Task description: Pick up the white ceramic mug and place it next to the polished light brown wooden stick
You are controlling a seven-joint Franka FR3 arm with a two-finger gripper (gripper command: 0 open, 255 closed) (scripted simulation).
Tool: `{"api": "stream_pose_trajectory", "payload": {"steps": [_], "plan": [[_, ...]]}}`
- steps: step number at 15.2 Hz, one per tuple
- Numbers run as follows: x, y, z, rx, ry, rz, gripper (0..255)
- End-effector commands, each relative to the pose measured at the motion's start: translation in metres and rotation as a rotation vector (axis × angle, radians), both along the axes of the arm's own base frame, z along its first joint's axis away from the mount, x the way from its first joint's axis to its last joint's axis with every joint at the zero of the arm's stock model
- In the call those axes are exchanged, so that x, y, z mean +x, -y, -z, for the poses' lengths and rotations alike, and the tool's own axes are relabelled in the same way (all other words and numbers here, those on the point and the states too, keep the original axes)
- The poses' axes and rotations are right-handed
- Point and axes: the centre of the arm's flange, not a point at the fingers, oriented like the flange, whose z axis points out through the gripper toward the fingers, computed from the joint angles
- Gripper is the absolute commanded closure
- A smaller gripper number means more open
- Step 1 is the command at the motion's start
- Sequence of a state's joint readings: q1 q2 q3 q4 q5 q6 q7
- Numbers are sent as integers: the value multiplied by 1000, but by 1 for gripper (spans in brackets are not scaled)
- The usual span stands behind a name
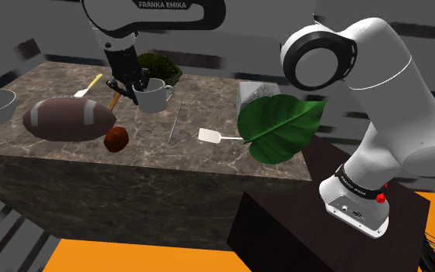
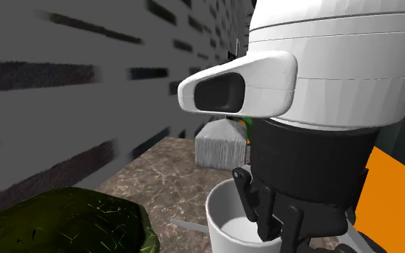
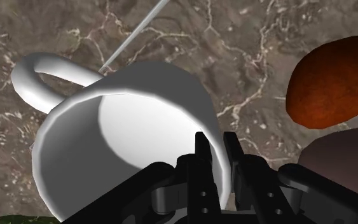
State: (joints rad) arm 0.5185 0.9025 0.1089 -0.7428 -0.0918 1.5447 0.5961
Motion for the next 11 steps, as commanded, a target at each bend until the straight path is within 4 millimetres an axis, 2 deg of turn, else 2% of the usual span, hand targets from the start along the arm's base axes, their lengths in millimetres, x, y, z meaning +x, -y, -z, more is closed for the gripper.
{"api": "stream_pose_trajectory", "payload": {"steps": [1,9,11], "plan": [[0,1,11,1,1,1,255],[0,1,54,1,1,1,255],[0,1,57,1,1,1,255]]}}
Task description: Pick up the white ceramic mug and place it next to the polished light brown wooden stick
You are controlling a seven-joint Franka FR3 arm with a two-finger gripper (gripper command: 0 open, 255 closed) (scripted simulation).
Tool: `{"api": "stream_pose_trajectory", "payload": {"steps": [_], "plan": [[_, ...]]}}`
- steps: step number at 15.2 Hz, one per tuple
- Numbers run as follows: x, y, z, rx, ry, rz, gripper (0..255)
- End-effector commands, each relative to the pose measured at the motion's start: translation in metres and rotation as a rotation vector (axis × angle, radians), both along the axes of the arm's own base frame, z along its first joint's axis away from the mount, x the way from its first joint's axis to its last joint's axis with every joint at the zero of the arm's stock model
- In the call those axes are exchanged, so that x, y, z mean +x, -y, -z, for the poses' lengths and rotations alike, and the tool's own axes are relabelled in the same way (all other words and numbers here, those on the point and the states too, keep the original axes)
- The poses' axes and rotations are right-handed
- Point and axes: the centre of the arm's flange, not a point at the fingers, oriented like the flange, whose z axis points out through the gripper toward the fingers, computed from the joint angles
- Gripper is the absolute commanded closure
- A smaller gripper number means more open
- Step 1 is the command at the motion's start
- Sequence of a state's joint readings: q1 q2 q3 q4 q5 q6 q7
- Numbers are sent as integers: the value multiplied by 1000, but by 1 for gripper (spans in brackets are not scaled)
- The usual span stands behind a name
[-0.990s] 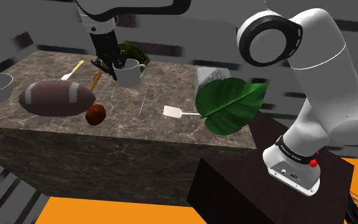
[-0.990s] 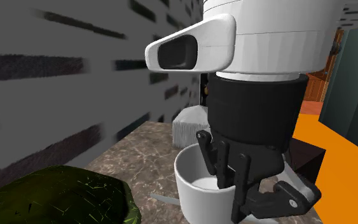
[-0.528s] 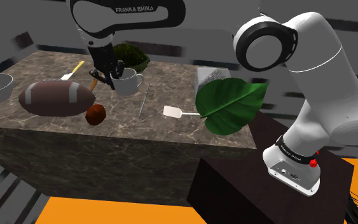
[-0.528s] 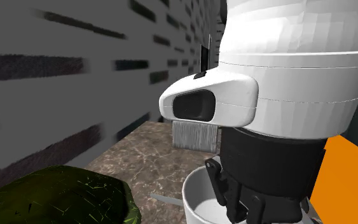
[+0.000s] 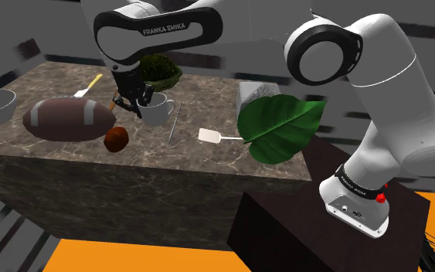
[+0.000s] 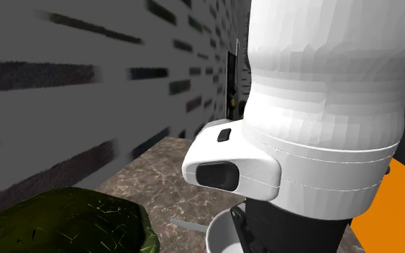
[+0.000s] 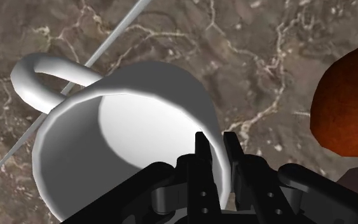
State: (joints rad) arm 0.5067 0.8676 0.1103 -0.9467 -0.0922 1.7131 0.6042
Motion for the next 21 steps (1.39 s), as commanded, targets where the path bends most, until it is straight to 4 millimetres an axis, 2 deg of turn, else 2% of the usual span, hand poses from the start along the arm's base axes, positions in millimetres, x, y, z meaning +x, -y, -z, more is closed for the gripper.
{"api": "stream_pose_trajectory", "payload": {"steps": [1,6,7,12,16,21], "plan": [[1,0,2,1,1,0,255],[1,0,2,1,1,0,255],[1,0,2,1,1,0,0],[1,0,2,1,1,0,0],[4,-3,-48,1,1,0,0],[5,-3,-48,1,1,0,0]]}}
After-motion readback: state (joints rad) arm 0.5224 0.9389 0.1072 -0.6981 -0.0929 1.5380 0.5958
